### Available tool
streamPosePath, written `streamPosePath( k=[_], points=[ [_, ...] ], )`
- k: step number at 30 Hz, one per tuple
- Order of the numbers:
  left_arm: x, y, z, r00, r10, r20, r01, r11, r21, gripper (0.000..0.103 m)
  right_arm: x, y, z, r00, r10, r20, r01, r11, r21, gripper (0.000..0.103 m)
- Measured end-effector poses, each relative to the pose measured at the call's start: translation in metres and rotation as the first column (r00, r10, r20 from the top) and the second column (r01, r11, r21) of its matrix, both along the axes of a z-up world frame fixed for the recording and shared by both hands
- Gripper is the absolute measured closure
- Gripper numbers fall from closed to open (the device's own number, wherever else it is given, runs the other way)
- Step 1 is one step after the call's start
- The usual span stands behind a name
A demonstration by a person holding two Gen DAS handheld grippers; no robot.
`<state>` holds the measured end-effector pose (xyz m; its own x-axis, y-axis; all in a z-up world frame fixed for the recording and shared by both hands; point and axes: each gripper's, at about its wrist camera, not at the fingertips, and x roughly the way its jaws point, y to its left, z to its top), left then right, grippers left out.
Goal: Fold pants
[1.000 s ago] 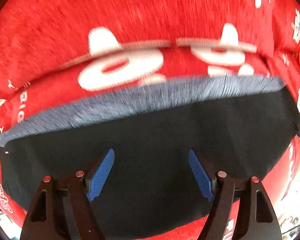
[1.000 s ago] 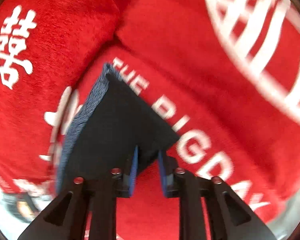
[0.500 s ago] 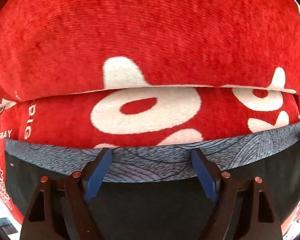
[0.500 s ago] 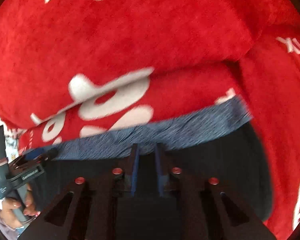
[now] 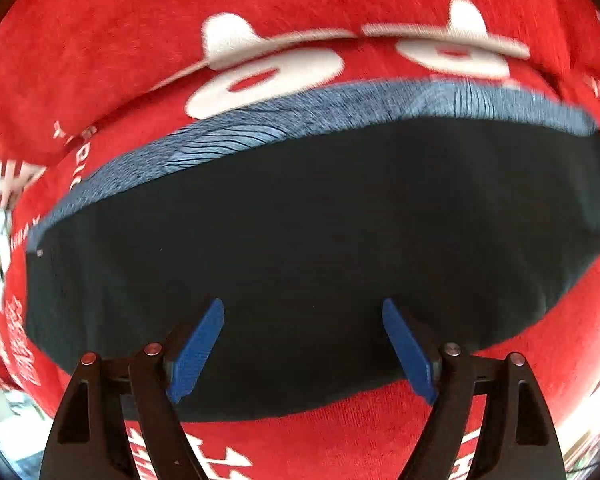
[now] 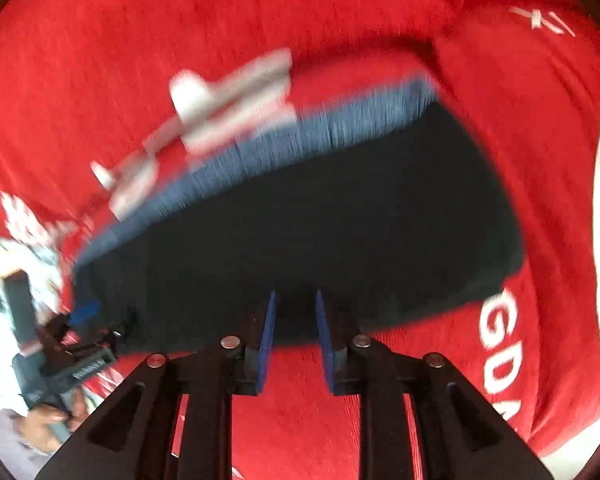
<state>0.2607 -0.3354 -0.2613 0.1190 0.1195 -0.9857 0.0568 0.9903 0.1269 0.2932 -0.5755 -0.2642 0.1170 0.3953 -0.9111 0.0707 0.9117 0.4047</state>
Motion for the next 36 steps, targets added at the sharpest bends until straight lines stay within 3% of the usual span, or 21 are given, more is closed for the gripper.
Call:
streamPosePath(
  k=[2, 7, 12, 20, 23, 26, 28, 36],
  points=[
    [0.001, 0.003, 0.003, 1.0, 0.009, -0.026, -0.009, 1.0, -0.01, 0.02, -0.006, -0.005, -0.001, 0.999, -0.051, 0.009, 0.051, 0.998, 0.023, 0.08],
    [-0.004, 0.009, 0.016, 0.999, 0.019, -0.043, -0.02, 1.0, -0.022, 0.02, -0.031, -0.024, 0.0, 0.985, -0.155, -0.082, 0.16, 0.985, 0.061, 0.075],
    [-0.014, 0.01, 0.022, 0.998, 0.029, -0.062, -0.032, 0.999, -0.045, 0.02, -0.051, -0.009, 0.011, 0.983, -0.159, -0.097, 0.167, 0.982, 0.088, 0.062],
    [-0.027, 0.02, 0.027, 0.997, 0.037, -0.066, -0.043, 0.995, -0.086, 0.02, -0.07, 0.032, 0.013, 0.984, -0.144, -0.109, 0.157, 0.98, 0.124, 0.053],
    [-0.029, 0.02, 0.028, 0.997, 0.029, -0.067, -0.035, 0.995, -0.09, 0.001, -0.072, 0.045, 0.014, 0.985, -0.132, -0.106, 0.146, 0.981, 0.129, 0.049],
    [-0.031, 0.015, 0.03, 0.998, 0.002, -0.063, -0.009, 0.994, -0.106, 0.001, -0.073, 0.05, 0.016, 0.986, -0.135, -0.099, 0.148, 0.98, 0.131, 0.038],
    [-0.033, 0.011, 0.03, 0.998, -0.005, -0.069, -0.002, 0.994, -0.108, 0.001, -0.073, 0.052, 0.018, 0.987, -0.137, -0.084, 0.148, 0.979, 0.14, 0.022],
    [-0.03, 0.006, 0.024, 0.994, -0.002, -0.105, -0.008, 0.995, -0.097, 0.001, -0.067, 0.048, 0.016, 0.983, -0.16, -0.089, 0.173, 0.97, 0.169, 0.02]
  ],
)
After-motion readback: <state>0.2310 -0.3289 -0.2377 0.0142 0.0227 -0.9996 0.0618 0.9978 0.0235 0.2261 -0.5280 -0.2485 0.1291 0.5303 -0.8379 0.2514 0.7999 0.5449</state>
